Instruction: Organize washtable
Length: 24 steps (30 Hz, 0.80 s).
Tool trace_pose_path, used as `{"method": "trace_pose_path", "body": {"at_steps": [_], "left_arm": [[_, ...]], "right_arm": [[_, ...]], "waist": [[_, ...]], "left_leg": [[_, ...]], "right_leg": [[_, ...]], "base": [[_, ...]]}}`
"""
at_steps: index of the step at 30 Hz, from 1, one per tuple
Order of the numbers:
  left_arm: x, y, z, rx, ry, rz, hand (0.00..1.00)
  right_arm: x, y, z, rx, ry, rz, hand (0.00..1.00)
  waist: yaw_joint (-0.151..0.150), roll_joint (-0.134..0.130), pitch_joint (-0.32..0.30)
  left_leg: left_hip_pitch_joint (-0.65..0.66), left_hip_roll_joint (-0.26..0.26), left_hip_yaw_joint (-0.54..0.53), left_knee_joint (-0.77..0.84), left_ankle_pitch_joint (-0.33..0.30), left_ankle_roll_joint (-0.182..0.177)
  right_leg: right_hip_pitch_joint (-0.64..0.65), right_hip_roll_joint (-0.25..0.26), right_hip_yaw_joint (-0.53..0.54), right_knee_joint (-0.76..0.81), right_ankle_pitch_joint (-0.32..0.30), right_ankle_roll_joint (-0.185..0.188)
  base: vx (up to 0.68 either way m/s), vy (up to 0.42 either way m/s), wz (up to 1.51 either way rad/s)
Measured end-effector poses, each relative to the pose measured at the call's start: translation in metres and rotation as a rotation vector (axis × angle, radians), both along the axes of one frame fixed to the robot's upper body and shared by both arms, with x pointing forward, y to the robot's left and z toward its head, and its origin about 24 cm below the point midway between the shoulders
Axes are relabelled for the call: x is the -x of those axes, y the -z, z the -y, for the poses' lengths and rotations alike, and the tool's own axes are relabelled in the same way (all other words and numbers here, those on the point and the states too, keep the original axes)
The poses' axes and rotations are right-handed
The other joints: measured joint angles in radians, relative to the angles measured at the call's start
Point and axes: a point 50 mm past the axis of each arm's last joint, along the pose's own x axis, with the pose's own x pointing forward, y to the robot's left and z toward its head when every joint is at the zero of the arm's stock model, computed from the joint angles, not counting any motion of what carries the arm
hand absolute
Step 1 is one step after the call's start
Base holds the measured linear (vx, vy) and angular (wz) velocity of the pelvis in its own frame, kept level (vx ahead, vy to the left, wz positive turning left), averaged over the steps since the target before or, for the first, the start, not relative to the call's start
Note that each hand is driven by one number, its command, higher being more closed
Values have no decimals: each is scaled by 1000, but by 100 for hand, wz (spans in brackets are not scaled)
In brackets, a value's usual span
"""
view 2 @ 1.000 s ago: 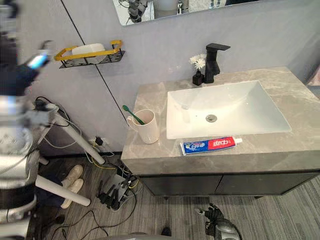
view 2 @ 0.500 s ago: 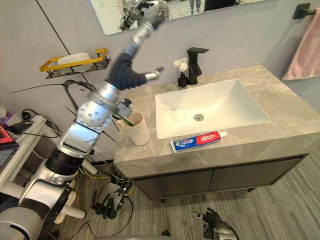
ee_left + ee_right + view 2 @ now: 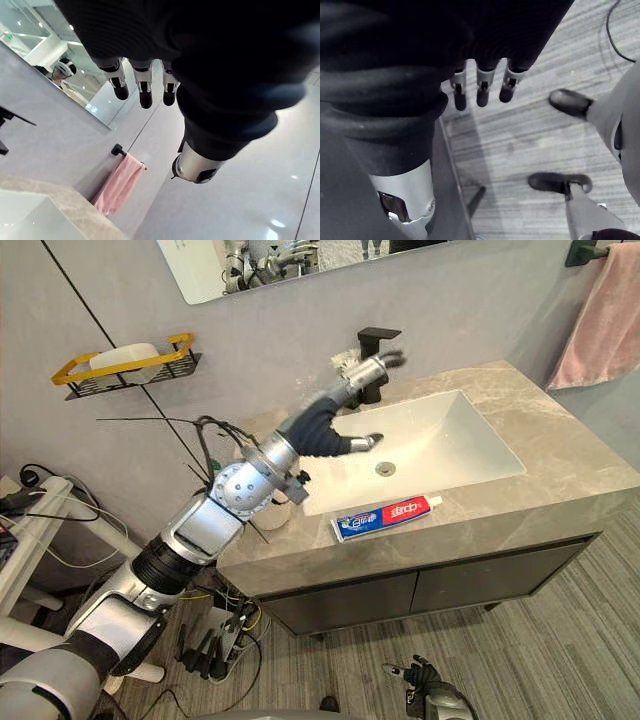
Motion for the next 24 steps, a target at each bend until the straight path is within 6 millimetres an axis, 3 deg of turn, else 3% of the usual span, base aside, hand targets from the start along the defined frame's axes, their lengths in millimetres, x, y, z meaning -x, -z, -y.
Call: {"method": "trace_pose_path", "body": {"at_steps": [7, 16, 24], "left_arm": [[3, 41, -7, -60, -66, -81, 0], [20, 70, -16, -13, -22, -248, 0], [27, 84, -31, 29, -69, -308, 0]], "right_arm": [[0, 0, -3, 2, -22, 1, 0], [1, 1, -10, -27, 3, 20, 0], [-2, 1, -18, -58, -23, 37, 0]], "waist": [[-21, -8, 6], [-23, -32, 22], [-22, -35, 24]], "left_leg": [[-27, 7, 26, -12, 0, 0], [-48, 7, 28, -12, 0, 0], [-58, 8, 32, -13, -1, 0]], "right_leg": [[-40, 3, 24, 0, 2, -2], [-61, 3, 24, 1, 2, -2], [-74, 2, 27, 2, 2, -2]], "base": [[25, 8, -10], [0, 0, 0], [2, 3, 0]]}}
